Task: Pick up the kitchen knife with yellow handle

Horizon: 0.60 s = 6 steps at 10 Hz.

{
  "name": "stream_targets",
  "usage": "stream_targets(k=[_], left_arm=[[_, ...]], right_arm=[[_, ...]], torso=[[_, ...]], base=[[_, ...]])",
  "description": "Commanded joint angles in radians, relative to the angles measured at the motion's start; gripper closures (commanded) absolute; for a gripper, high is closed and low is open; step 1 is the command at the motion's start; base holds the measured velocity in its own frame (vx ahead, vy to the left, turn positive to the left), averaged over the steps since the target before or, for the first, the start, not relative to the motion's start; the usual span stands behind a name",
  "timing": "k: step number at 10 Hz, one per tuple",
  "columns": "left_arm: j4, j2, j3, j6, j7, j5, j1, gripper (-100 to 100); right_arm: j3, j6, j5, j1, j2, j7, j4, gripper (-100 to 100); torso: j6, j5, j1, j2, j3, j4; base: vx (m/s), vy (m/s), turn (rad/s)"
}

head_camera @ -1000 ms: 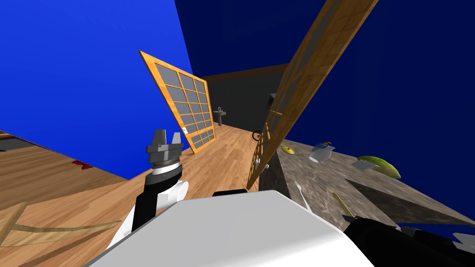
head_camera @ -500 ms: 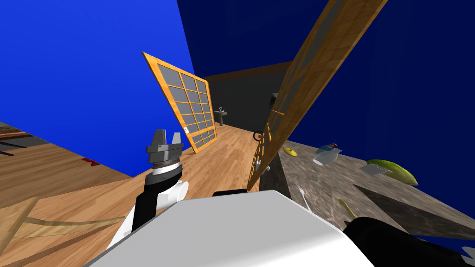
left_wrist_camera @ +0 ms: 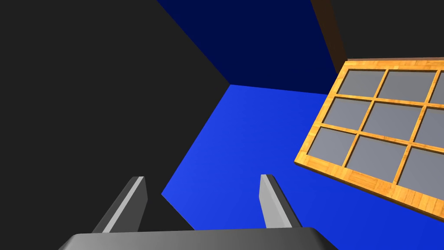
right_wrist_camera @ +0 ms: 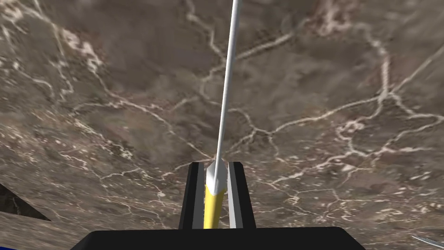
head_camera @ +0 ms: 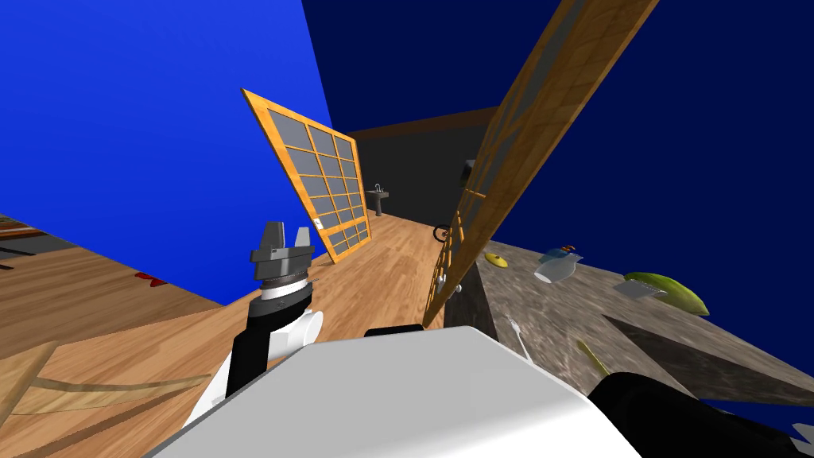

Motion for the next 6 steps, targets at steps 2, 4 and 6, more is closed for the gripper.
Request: stream_targets(k=[2, 4, 6], left_arm=[[0.0, 0.0, 0.0, 0.0, 0.0, 0.0, 0.0, 0], [0.0, 0.0, 0.0, 0.0, 0.0, 0.0, 0.0, 0], [0.0, 0.0, 0.0, 0.0, 0.0, 0.0, 0.0, 0]], right_arm=[[-0.016, -0.007, -0.021, 0.029, -0.031, 0.011, -0.02, 100], [-0.02, -0.018, -0.039, 0.044, -0.068, 0.004, -0.031, 100], [-0.022, -0.017, -0.038, 0.046, -0.062, 0.008, -0.029, 0]], torso=[[0.0, 0.0, 0.0, 0.0, 0.0, 0.0], [0.001, 0.001, 0.003, 0.001, 0.001, 0.0], [0.001, 0.001, 0.002, 0.001, 0.001, 0.0]], base=[[-0.01, 0.007, -0.023], [-0.026, 0.033, -0.05], [-0.004, 0.007, -0.003]])
